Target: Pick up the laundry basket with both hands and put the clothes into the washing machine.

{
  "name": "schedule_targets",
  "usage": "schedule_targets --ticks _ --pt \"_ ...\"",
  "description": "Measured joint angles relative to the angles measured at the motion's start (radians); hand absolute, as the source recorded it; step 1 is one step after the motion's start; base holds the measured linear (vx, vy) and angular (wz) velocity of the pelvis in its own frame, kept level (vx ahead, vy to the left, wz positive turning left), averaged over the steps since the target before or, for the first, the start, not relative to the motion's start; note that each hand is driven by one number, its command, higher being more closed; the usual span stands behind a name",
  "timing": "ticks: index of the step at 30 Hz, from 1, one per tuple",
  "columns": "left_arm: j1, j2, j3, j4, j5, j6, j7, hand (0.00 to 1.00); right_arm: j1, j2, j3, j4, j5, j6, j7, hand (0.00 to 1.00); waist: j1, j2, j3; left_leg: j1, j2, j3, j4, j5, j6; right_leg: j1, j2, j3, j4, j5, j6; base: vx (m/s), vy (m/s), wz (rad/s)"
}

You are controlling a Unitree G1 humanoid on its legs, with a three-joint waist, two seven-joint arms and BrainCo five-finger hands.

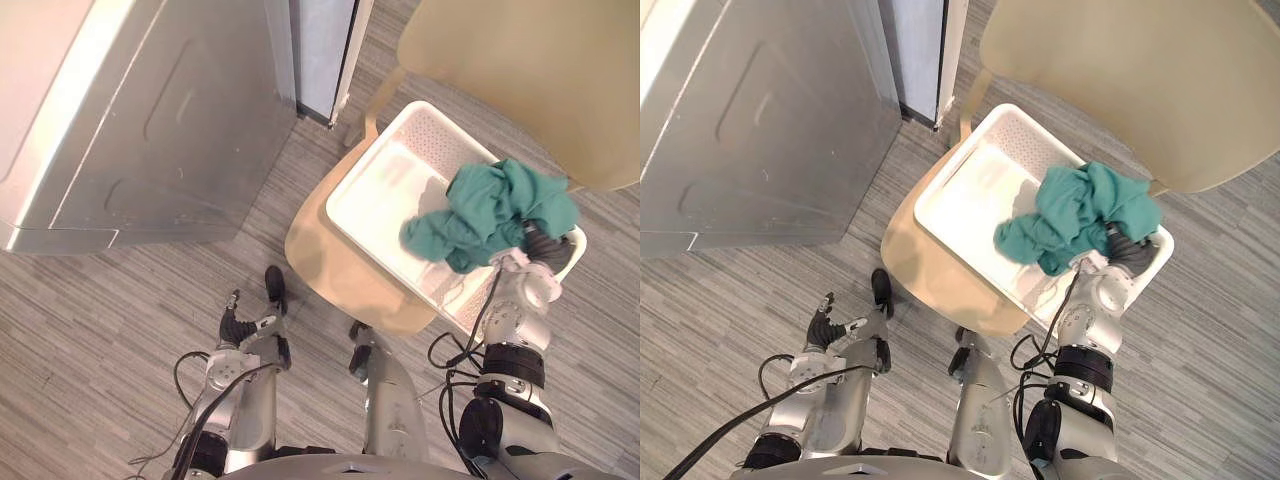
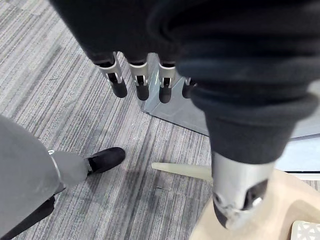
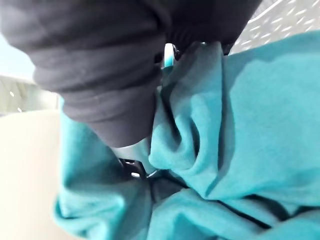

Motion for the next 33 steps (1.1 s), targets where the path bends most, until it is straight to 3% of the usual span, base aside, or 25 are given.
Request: schedule_targets --ticks 6,15,22,28,33 --pt "-0.004 -0.001 0.007 0.083 0.001 0.014 -0.001 0.00 0.036 0.006 0.015 -0.142 0.081 -0.046 0.001 1.00 -0.001 -0.002 -0.022 0.067 0.004 0.022 0.000 -0.013 -0.001 0.070 -0.001 -0.005 0.000 -0.018 0.004 0.05 -0.018 0.05" --pt "0.033 -0.002 0.023 0.102 0.058 0.028 -0.047 0.00 0.255 0.131 0.176 -0.477 0.132 -0.104 0.078 1.00 -0.027 -0.021 -0.168 0.190 0.003 0.019 0.001 -0.048 -0.013 0.206 -0.001 -0.030 -0.016 -0.061 0.015 0.11 -0.026 0.04" --pt "0.124 0.010 -0.062 -0.243 0.055 0.010 -0.075 0.00 0.344 0.159 0.207 -0.583 0.133 -0.116 0.137 1.00 -0.055 -0.038 -0.292 0.257 -0.001 0.016 0.001 -0.061 -0.018 0.301 0.011 -0.030 -0.081 -0.059 0.023 0.10 -0.006 0.02" --pt "0.126 0.014 -0.151 -0.469 -0.022 -0.022 -0.096 0.00 0.381 0.163 0.273 -0.633 0.146 -0.116 0.184 1.00 -0.078 -0.039 -0.358 0.321 -0.003 0.016 0.000 -0.077 -0.023 0.370 0.022 -0.020 -0.111 -0.055 0.028 0.04 0.005 -0.04" --pt "0.089 0.027 -0.208 -0.591 -0.021 -0.052 -0.095 0.00 0.388 0.159 0.313 -0.630 0.197 -0.113 0.229 1.00 -0.101 -0.036 -0.392 0.340 -0.009 0.021 -0.006 -0.083 -0.023 0.378 0.023 0.004 -0.118 -0.050 0.033 -0.02 0.027 -0.08"
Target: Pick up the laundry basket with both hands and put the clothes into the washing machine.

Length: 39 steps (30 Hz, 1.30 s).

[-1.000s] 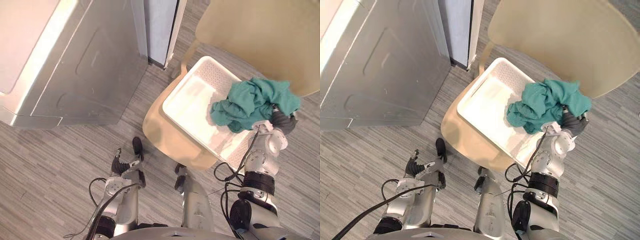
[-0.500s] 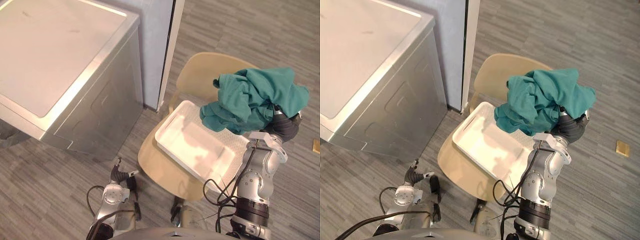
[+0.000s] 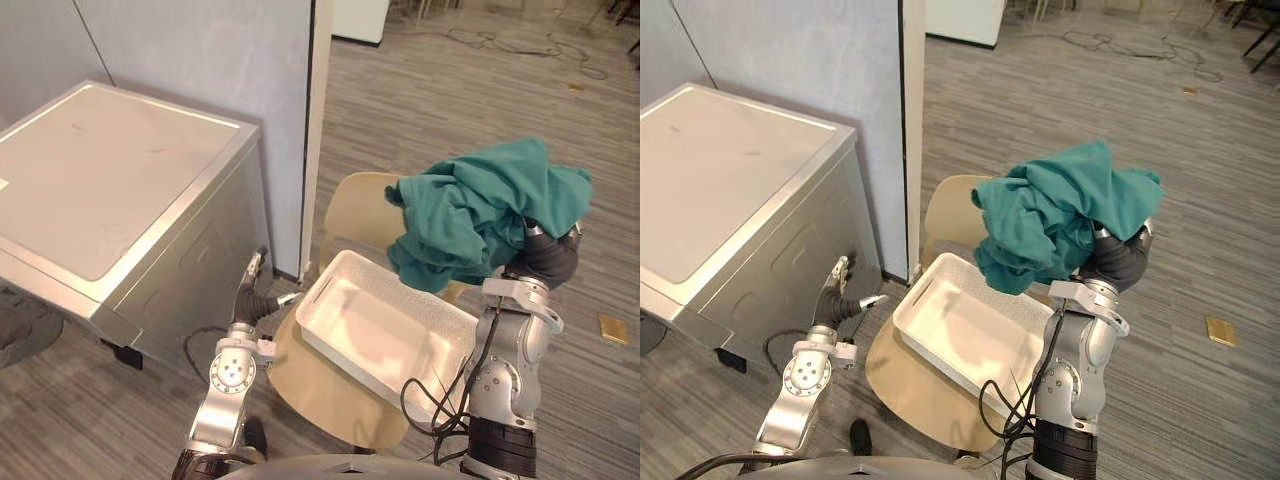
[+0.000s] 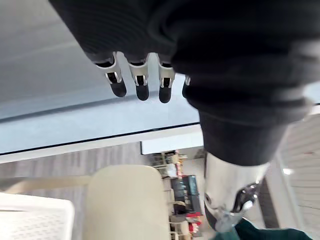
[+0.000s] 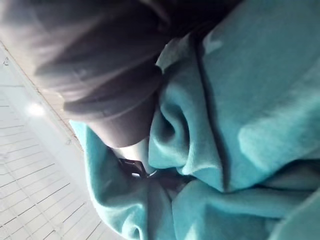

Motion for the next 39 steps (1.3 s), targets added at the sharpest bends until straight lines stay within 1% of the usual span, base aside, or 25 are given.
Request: schedule_targets --ticks 3,4,7,11,13,18,21,23,24,28,30,32,34,36,39 --pt "-0.065 0.023 -0.011 -0.030 0.000 -0.004 0.002 0.00 0.012 -0.009 0.036 0.000 0.018 0.014 0.021 1.00 -0.007 0.000 -0.016 0.014 -0.003 0.021 0.000 0.000 0.000 -0.002 0.002 0.026 -0.004 0.009 -0.002 -0.02 0.035 -0.21" --pt "-0.098 0.026 -0.012 -0.030 0.000 -0.004 0.003 0.00 0.021 -0.011 0.048 0.000 0.018 0.027 0.034 1.00 -0.014 0.001 -0.026 0.014 -0.004 0.026 0.000 0.000 0.000 -0.002 0.002 0.033 -0.009 0.015 -0.003 -0.01 0.021 -0.19" --pt "-0.194 0.036 -0.044 -0.028 0.000 -0.004 0.014 0.00 0.027 -0.034 0.083 0.000 0.023 0.049 0.052 1.00 -0.027 0.001 -0.027 0.030 -0.009 0.043 0.000 0.001 0.001 0.000 0.000 0.054 -0.014 0.027 -0.002 -0.02 0.023 -0.19" --pt "-0.316 0.055 -0.088 0.011 -0.001 -0.010 0.022 0.00 0.028 -0.049 0.122 0.000 0.025 0.059 0.073 1.00 -0.047 0.003 -0.033 0.038 -0.015 0.054 0.000 0.001 0.002 -0.002 -0.003 0.078 -0.019 0.032 -0.006 -0.04 0.029 -0.14" --pt "-0.370 0.055 -0.101 0.060 0.000 -0.010 0.025 0.00 0.029 -0.049 0.141 -0.001 0.028 0.059 0.085 1.00 -0.065 0.008 -0.040 0.041 -0.016 0.055 0.000 0.002 0.003 -0.003 -0.004 0.086 -0.023 0.033 -0.010 -0.04 0.027 -0.07" --pt "-0.430 0.059 -0.135 0.105 0.000 -0.007 0.030 0.00 0.035 -0.049 0.176 -0.002 0.056 0.069 0.091 1.00 -0.074 0.018 -0.047 0.045 -0.016 0.058 -0.001 0.000 0.000 -0.006 -0.002 0.100 -0.025 0.031 -0.007 -0.01 0.008 -0.07" --pt "-0.485 0.061 -0.176 0.192 0.000 -0.004 0.029 0.00 0.035 -0.050 0.205 -0.002 0.066 0.075 0.105 1.00 -0.076 0.020 -0.056 0.042 -0.016 0.059 0.000 0.001 0.001 -0.011 -0.002 0.105 -0.025 0.033 -0.008 0.01 0.002 -0.02" --pt "-0.516 0.060 -0.196 0.286 -0.002 0.006 0.022 0.00 0.035 -0.052 0.243 -0.004 0.068 0.077 0.116 1.00 -0.081 0.018 -0.076 0.030 -0.016 0.067 0.000 0.006 0.008 -0.029 0.000 0.117 -0.027 0.044 -0.012 0.04 0.004 -0.16" --pt "-0.524 0.058 -0.197 0.322 -0.012 0.015 0.019 0.00 0.035 -0.052 0.265 -0.005 0.080 0.079 0.123 1.00 -0.084 0.018 -0.077 0.030 -0.016 0.073 0.001 0.006 0.008 -0.032 0.001 0.125 -0.030 0.054 -0.004 0.03 0.002 -0.19" --pt "-0.581 0.050 -0.207 0.455 -0.032 0.045 0.010 0.00 0.035 -0.053 0.298 -0.005 0.086 0.083 0.124 1.00 -0.095 0.018 -0.077 0.030 -0.020 0.078 0.000 0.006 0.009 -0.032 0.000 0.133 -0.036 0.062 -0.003 0.02 0.001 -0.08" --pt "-0.605 0.043 -0.218 0.493 -0.031 0.053 0.010 0.00 0.035 -0.054 0.298 -0.007 0.087 0.086 0.124 1.00 -0.098 0.018 -0.077 0.030 -0.021 0.078 0.000 0.006 0.009 -0.033 -0.001 0.134 -0.036 0.058 -0.007 0.00 0.000 0.00" --pt "-0.633 0.031 -0.234 0.531 -0.025 0.063 0.010 0.00 0.035 -0.057 0.310 -0.011 0.089 0.087 0.124 1.00 -0.099 0.018 -0.077 0.029 -0.021 0.078 0.000 0.006 0.010 -0.035 -0.002 0.135 -0.036 0.053 -0.001 0.00 0.000 0.00" --pt "-0.638 0.022 -0.239 0.545 -0.018 0.065 0.009 0.00 0.035 -0.059 0.319 -0.016 0.091 0.087 0.124 1.00 -0.103 0.018 -0.077 0.029 -0.021 0.078 -0.001 0.007 0.010 -0.036 -0.002 0.136 -0.036 0.052 -0.001 0.00 0.000 0.00" --pt "-0.663 0.003 -0.262 0.600 -0.017 0.068 0.009 0.00 0.035 -0.067 0.335 -0.035 0.092 0.087 0.123 1.00 -0.104 0.018 -0.077 0.029 -0.022 0.078 -0.001 0.007 0.010 -0.036 -0.004 0.136 -0.036 0.051 0.000 0.00 0.000 0.00" --pt "-0.684 -0.016 -0.281 0.638 -0.017 0.073 0.009 0.00 0.035 -0.066 0.353 -0.048 0.092 0.087 0.123 1.00 -0.107 0.018 -0.077 0.029 -0.022 0.077 -0.001 0.007 0.011 -0.036 -0.005 0.135 -0.034 0.051 0.001 0.00 0.000 0.00"
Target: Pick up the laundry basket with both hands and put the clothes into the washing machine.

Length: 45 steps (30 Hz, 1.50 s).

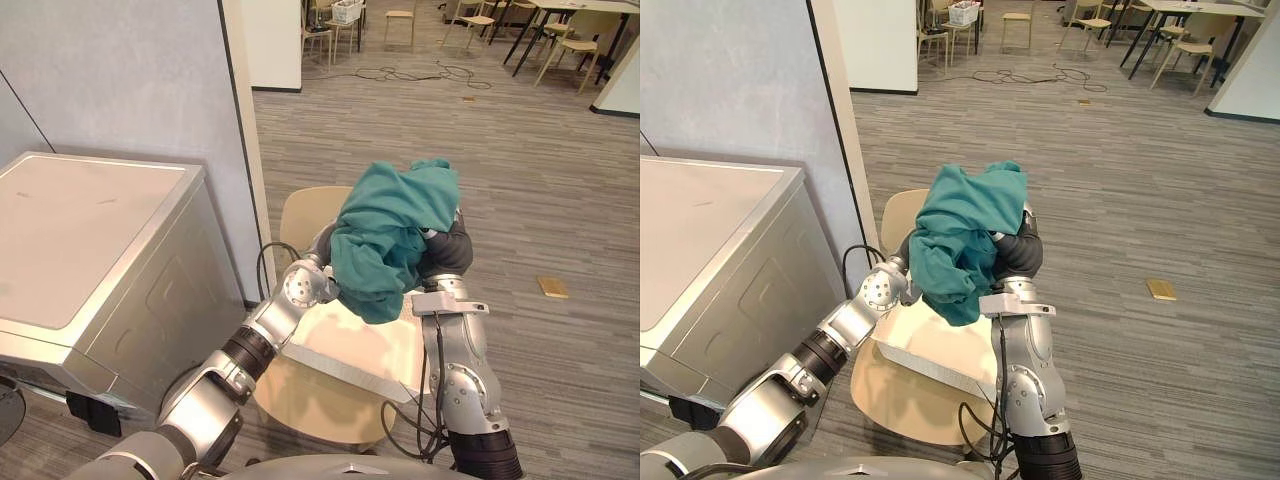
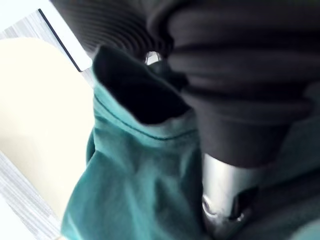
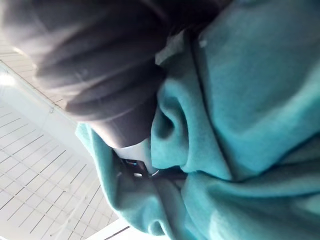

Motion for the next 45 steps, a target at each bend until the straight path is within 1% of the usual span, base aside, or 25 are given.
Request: schedule_targets --ticks 3,4,9,11,15,24,25,30,33,35,36,37,40,41,43,45 --pt "-0.023 -0.016 -0.022 0.012 0.000 0.007 0.003 0.00 0.000 0.000 0.017 0.000 0.001 0.000 0.000 1.00 -0.007 0.001 0.000 -0.004 -0.001 -0.004 0.000 0.001 0.002 0.000 -0.001 -0.004 0.004 0.000 0.000 0.01 0.000 0.03" --pt "-0.033 -0.022 -0.036 0.016 0.000 0.007 0.007 1.00 0.000 0.001 0.020 0.000 0.001 0.000 -0.001 1.00 -0.008 0.001 0.000 -0.005 -0.001 -0.006 0.000 0.002 0.002 0.000 -0.001 -0.005 0.004 0.000 0.000 0.03 0.000 0.05" --pt "-0.059 -0.052 -0.056 0.021 -0.007 0.007 0.023 1.00 0.000 0.002 0.024 0.000 0.002 -0.001 -0.001 1.00 -0.009 0.004 -0.003 -0.010 -0.001 -0.014 0.000 0.004 0.005 0.000 -0.001 -0.011 0.004 0.000 0.001 0.02 0.000 0.04" --pt "-0.059 -0.057 -0.070 0.019 -0.058 0.007 0.026 1.00 0.001 0.002 0.024 0.000 0.002 -0.001 -0.002 1.00 -0.010 0.011 -0.010 -0.016 -0.001 -0.019 0.000 0.006 0.007 0.000 -0.001 -0.015 0.004 0.001 0.001 0.03 0.000 0.06" --pt "-0.059 -0.058 -0.085 -0.010 -0.111 0.006 0.022 1.00 0.007 0.002 0.023 0.000 0.002 -0.001 -0.002 1.00 -0.009 0.017 -0.014 -0.015 -0.001 -0.023 0.000 0.007 0.007 0.000 -0.001 -0.020 0.004 0.000 0.002 0.01 0.003 0.04" --pt "-0.059 -0.057 -0.097 -0.037 -0.120 0.006 0.019 1.00 0.040 0.004 0.020 -0.001 -0.001 -0.010 -0.002 1.00 -0.008 0.017 -0.015 -0.016 -0.001 -0.027 0.000 0.009 0.008 0.001 -0.002 -0.024 0.004 -0.001 0.002 0.00 0.000 0.00" --pt "-0.059 -0.058 -0.102 -0.037 -0.120 0.006 0.019 1.00 0.040 0.004 0.019 -0.001 -0.002 -0.010 -0.002 0.00 -0.008 0.017 -0.015 -0.016 -0.001 -0.028 0.000 0.009 0.009 0.001 -0.002 -0.025 0.004 -0.001 0.002 0.00 0.000 0.00" --pt "-0.057 -0.053 -0.105 -0.037 -0.123 0.006 0.018 1.00 0.069 0.002 0.015 -0.001 -0.008 -0.011 -0.001 0.00 -0.006 0.017 -0.015 -0.017 -0.001 -0.031 0.000 0.010 0.009 0.002 -0.002 -0.027 0.007 -0.001 0.003 0.00 0.000 0.00" --pt "-0.043 -0.036 -0.049 -0.037 -0.149 0.006 0.009 1.00 0.140 -0.004 0.004 -0.001 -0.010 -0.001 0.007 0.00 -0.006 0.017 -0.015 -0.017 -0.001 -0.030 0.000 0.010 0.009 0.001 -0.001 -0.026 0.007 0.000 0.003 0.00 0.000 0.00" --pt "-0.015 -0.009 0.045 -0.043 -0.161 0.006 -0.001 1.00 0.205 -0.028 -0.028 -0.001 -0.012 0.027 0.035 0.00 -0.007 0.017 -0.014 -0.017 0.000 -0.029 0.000 0.010 0.009 0.001 -0.001 -0.025 0.007 0.000 0.002 0.00 0.000 0.00" --pt "-0.005 -0.002 0.070 -0.046 -0.161 0.006 -0.001 1.00 0.221 -0.033 -0.043 -0.001 -0.019 0.036 0.048 0.00 -0.008 0.017 -0.014 -0.017 0.000 -0.029 0.000 0.010 0.009 0.001 -0.001 -0.025 0.007 0.000 0.002 0.00 0.000 0.00" --pt "0.021 0.022 0.119 -0.061 -0.163 0.006 -0.001 1.00 0.248 -0.044 -0.073 -0.001 -0.042 0.048 0.073 0.00 -0.009 0.017 -0.014 -0.017 0.000 -0.027 0.000 0.010 0.009 0.000 0.000 -0.024 0.006 0.000 0.002 0.00 0.000 -0.04" --pt "0.103 0.078 0.231 -0.118 -0.181 0.005 0.000 1.00 0.306 -0.059 -0.139 0.003 -0.050 0.063 0.117 0.00 -0.012 0.017 -0.014 -0.016 0.001 -0.023 0.000 0.010 0.008 -0.003 0.000 -0.018 0.004 0.000 0.002 0.00 0.000 -0.04" --pt "0.122 0.083 0.258 -0.129 -0.181 0.005 0.000 1.00 0.316 -0.059 -0.152 0.005 -0.050 0.068 0.121 0.00 -0.014 0.017 -0.014 -0.015 0.001 -0.022 0.000 0.010 0.008 -0.005 0.000 -0.016 0.003 0.000 0.002 0.00 0.000 -0.06" --pt "0.187 0.112 0.340 -0.169 -0.185 0.004 0.001 1.00 0.335 -0.058 -0.201 0.040 -0.092 0.078 0.139 0.00 -0.014 0.015 -0.014 -0.015 0.000 -0.015 0.000 0.009 0.008 -0.010 0.000 -0.009 0.004 0.001 0.001 0.00 0.000 -0.10" --pt "0.259 0.128 0.417 -0.202 -0.210 0.004 0.001 1.00 0.337 -0.055 -0.248 0.144 -0.127 0.092 0.159 0.00 -0.014 0.012 -0.014 -0.015 0.000 -0.005 0.000 0.008 0.007 -0.016 0.000 0.000 0.004 0.003 -0.002 0.00 -0.001 -0.12"
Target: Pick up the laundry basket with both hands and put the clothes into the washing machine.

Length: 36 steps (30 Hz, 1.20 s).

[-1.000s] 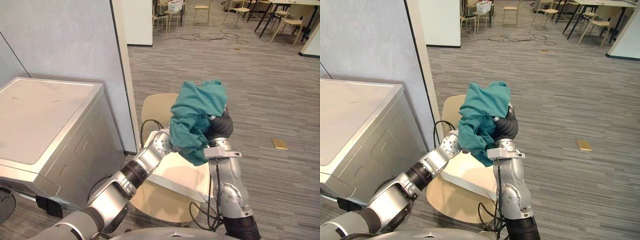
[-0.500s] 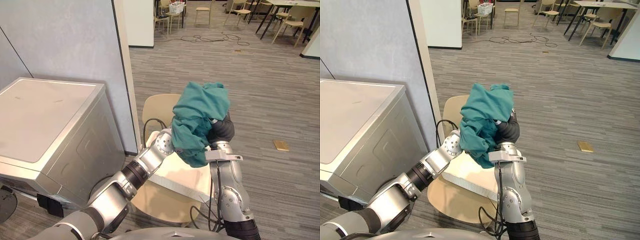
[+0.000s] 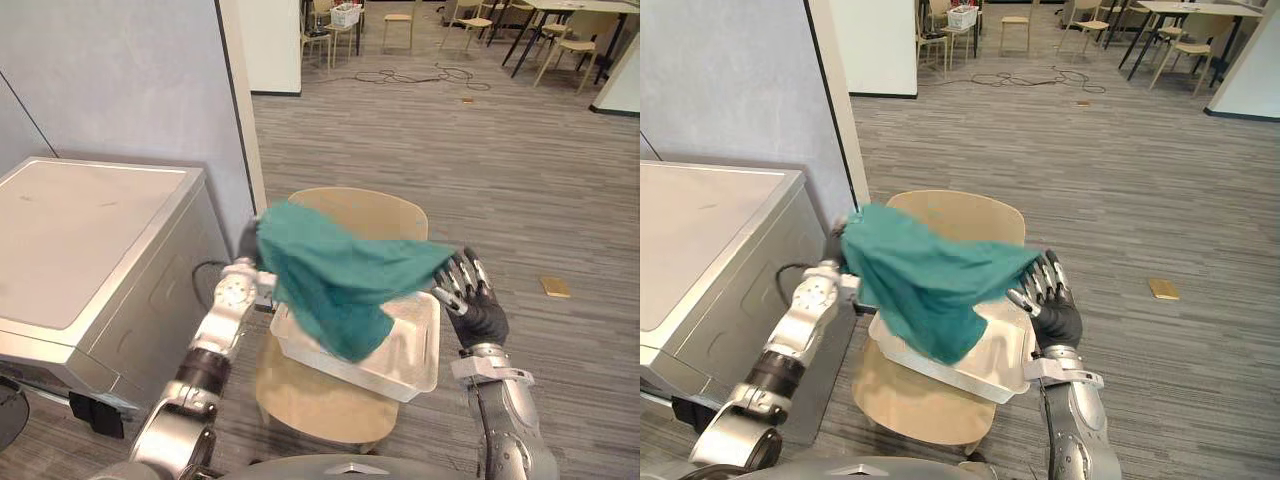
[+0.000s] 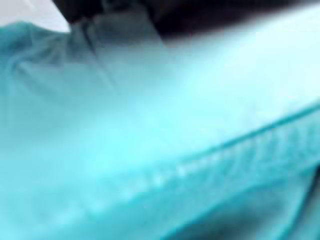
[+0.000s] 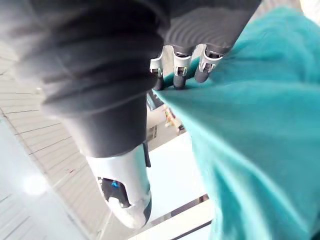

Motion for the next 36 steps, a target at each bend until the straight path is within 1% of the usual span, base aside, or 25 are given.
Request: schedule_targets --ticks 2,4,7,8,10,11,13,15,17,18,20,21,22,23,24,25,27,28,30,32,33,36 --pt "0.045 0.001 0.045 -0.012 -0.014 0.000 0.000 1.00 0.011 0.010 -0.030 0.076 -0.015 0.008 0.002 0.00 0.000 -0.001 0.000 0.000 0.000 0.004 0.000 -0.004 -0.005 -0.002 0.000 0.004 0.000 0.000 0.000 0.01 0.000 -0.08" --pt "0.101 0.000 0.080 -0.044 -0.025 0.000 -0.003 1.00 0.025 0.020 -0.061 0.148 -0.075 0.021 0.010 0.00 0.000 -0.001 0.000 0.000 0.000 0.009 0.000 -0.006 -0.007 -0.006 0.000 0.009 0.001 0.000 0.000 0.01 -0.001 -0.06" --pt "0.159 0.000 0.095 -0.056 -0.041 0.000 -0.010 1.00 0.027 0.036 -0.092 0.258 -0.113 0.030 0.021 0.00 0.000 -0.005 -0.002 0.001 0.005 0.009 0.000 -0.007 -0.008 -0.005 -0.001 0.010 0.002 0.001 -0.001 0.00 0.000 0.00" --pt "0.195 -0.004 0.102 -0.072 -0.051 0.000 -0.014 1.00 0.029 0.043 -0.097 0.301 -0.115 0.040 0.024 0.00 0.000 -0.008 -0.004 0.001 0.005 0.009 0.000 -0.007 -0.008 -0.005 0.001 0.010 0.001 0.001 -0.001 0.00 0.000 0.00" --pt "0.249 -0.017 0.111 -0.101 -0.060 -0.001 -0.027 1.00 0.044 0.053 -0.100 0.328 -0.122 0.049 0.036 0.00 0.002 -0.009 -0.005 0.002 0.006 0.009 0.000 -0.007 -0.008 -0.003 0.001 0.010 0.001 0.001 -0.001 0.00 0.000 0.00" --pt "0.285 -0.022 0.111 -0.117 -0.069 -0.004 -0.033 1.00 0.044 0.061 -0.105 0.351 -0.138 0.050 0.037 0.00 0.003 -0.009 -0.005 0.004 0.006 0.009 0.000 -0.007 -0.008 0.001 0.001 0.009 0.001 0.000 -0.001 0.00 0.000 0.00" --pt "0.321 -0.032 0.113 -0.122 -0.091 -0.007 -0.048 1.00 0.043 0.070 -0.108 0.382 -0.140 0.052 0.037 0.00 0.008 -0.010 -0.005 0.011 0.006 0.009 0.000 -0.009 -0.008 0.007 0.001 0.008 0.002 0.000 0.000 0.00 0.000 0.00" --pt "0.394 -0.051 0.109 -0.159 -0.111 -0.010 -0.059 1.00 0.047 0.092 -0.107 0.422 -0.141 0.052 0.037 0.00 0.010 -0.011 -0.007 0.020 0.007 0.007 0.000 -0.012 -0.009 0.017 0.001 0.004 0.003 -0.003 0.003 0.02 -0.004 0.04" --pt "0.463 -0.066 0.086 -0.191 -0.142 -0.017 -0.087 1.00 0.061 0.124 -0.108 0.472 -0.141 0.052 0.038 0.00 0.029 -0.012 -0.011 0.021 0.008 0.005 -0.001 -0.012 -0.009 0.018 0.001 0.000 0.009 -0.006 0.004 0.01 -0.003 0.05" --pt "0.479 -0.068 0.079 -0.193 -0.150 -0.022 -0.096 1.00 0.063 0.131 -0.108 0.494 -0.141 0.052 0.038 0.00 0.032 -0.013 -0.011 0.021 0.008 0.004 -0.001 -0.012 -0.009 0.019 0.001 -0.001 0.010 -0.006 0.004 0.00 -0.001 0.07" --pt "0.550 -0.071 0.058 -0.193 -0.179 -0.034 -0.125 1.00 0.064 0.166 -0.120 0.596 -0.159 0.051 0.034 0.00 0.047 -0.014 -0.011 0.028 0.009 0.001 -0.001 -0.012 -0.008 0.031 -0.001 -0.006 0.014 -0.009 0.007 0.00 0.001 0.07" --pt "0.570 -0.073 0.055 -0.193 -0.187 -0.034 -0.135 1.00 0.064 0.175 -0.127 0.621 -0.159 0.051 0.033 0.00 0.050 -0.015 -0.010 0.032 0.009 -0.001 -0.001 -0.013 -0.007 0.036 -0.001 -0.008 0.015 -0.010 0.008 0.01 0.002 0.08" --pt "0.595 -0.077 0.049 -0.193 -0.193 -0.034 -0.144 1.00 0.073 0.187 -0.134 0.651 -0.160 0.050 0.032 0.00 0.053 -0.022 -0.008 0.034 0.009 -0.007 -0.001 -0.015 -0.005 0.041 -0.003 -0.011 0.015 -0.012 0.007 0.02 0.001 0.17" --pt "0.620 -0.077 0.041 -0.193 -0.207 -0.034 -0.153 1.00 0.084 0.195 -0.137 0.692 -0.162 0.048 0.032 0.00 0.055 -0.021 -0.009 0.037 0.007 -0.016 0.000 -0.015 -0.004 0.053 -0.004 -0.023 0.013 -0.015 0.006 0.01 0.009 0.31" --pt "0.651 -0.078 0.036 -0.190 -0.215 -0.034 -0.166 1.00 0.084 0.204 -0.141 0.775 -0.175 0.048 0.026 0.00 0.059 -0.026 -0.006 0.048 0.007 -0.026 -0.001 -0.015 -0.003 0.068 -0.005 -0.038 0.013 -0.020 0.006 0.00 0.007 0.26" --pt "0.666 -0.078 0.035 -0.189 -0.220 -0.034 -0.170 1.00 0.085 0.208 -0.145 0.814 -0.182 0.048 0.018 0.00 0.063 -0.026 -0.006 0.052 0.007 -0.027 -0.001 -0.016 -0.003 0.073 -0.004 -0.038 0.013 -0.023 0.005 -0.02 0.009 0.19" --pt "0.693 -0.081 0.032 -0.155 -0.269 -0.034 -0.180 1.00 0.083 0.221 -0.185 0.955 -0.195 0.047 -0.001 0.00 0.078 -0.026 -0.006 0.056 0.006 -0.030 -0.001 -0.017 -0.002 0.087 -0.005 -0.041 0.012 -0.027 0.006 -0.01 0.009 0.05" --pt "0.696 -0.087 0.032 -0.142 -0.280 -0.034 -0.182 1.00 0.081 0.221 -0.203 0.987 -0.196 0.041 -0.004 0.00 0.081 -0.026 -0.006 0.055 0.005 -0.030 -0.001 -0.017 -0.002 0.086 -0.005 -0.041 0.012 -0.028 0.007 0.00 0.014 0.05" --pt "0.704 -0.091 0.034 -0.104 -0.285 -0.033 -0.183 1.00 0.070 0.217 -0.269 1.078 -0.200 0.036 -0.008 0.00 0.087 -0.029 -0.004 0.053 0.003 -0.034 -0.001 -0.017 -0.002 0.087 -0.006 -0.042 0.010 -0.028 0.007 0.00 0.012 0.05" --pt "0.704 -0.093 0.034 -0.060 -0.286 -0.031 -0.184 1.00 0.063 0.208 -0.329 1.183 -0.233 0.042 -0.028 0.00 0.087 -0.033 0.000 0.055 0.001 -0.046 -0.001 -0.017 -0.002 0.095 -0.007 -0.051 0.008 -0.028 0.007 0.01 0.008 0.12" --pt "0.704 -0.092 0.034 -0.042 -0.286 -0.030 -0.185 1.00 0.061 0.205 -0.335 1.210 -0.236 0.048 -0.047 0.00 0.088 -0.037 0.002 0.059 -0.001 -0.050 -0.001 -0.017 -0.002 0.104 -0.009 -0.056 0.007 -0.029 0.009 0.02 0.010 0.13" --pt "0.704 -0.091 0.036 -0.023 -0.286 -0.028 -0.185 1.00 0.064 0.206 -0.343 1.239 -0.237 0.048 -0.053 0.00 0.086 -0.045 0.005 0.072 -0.004 -0.052 -0.001 -0.018 -0.001 0.121 -0.012 -0.059 0.005 -0.030 0.010 0.01 0.008 0.04"
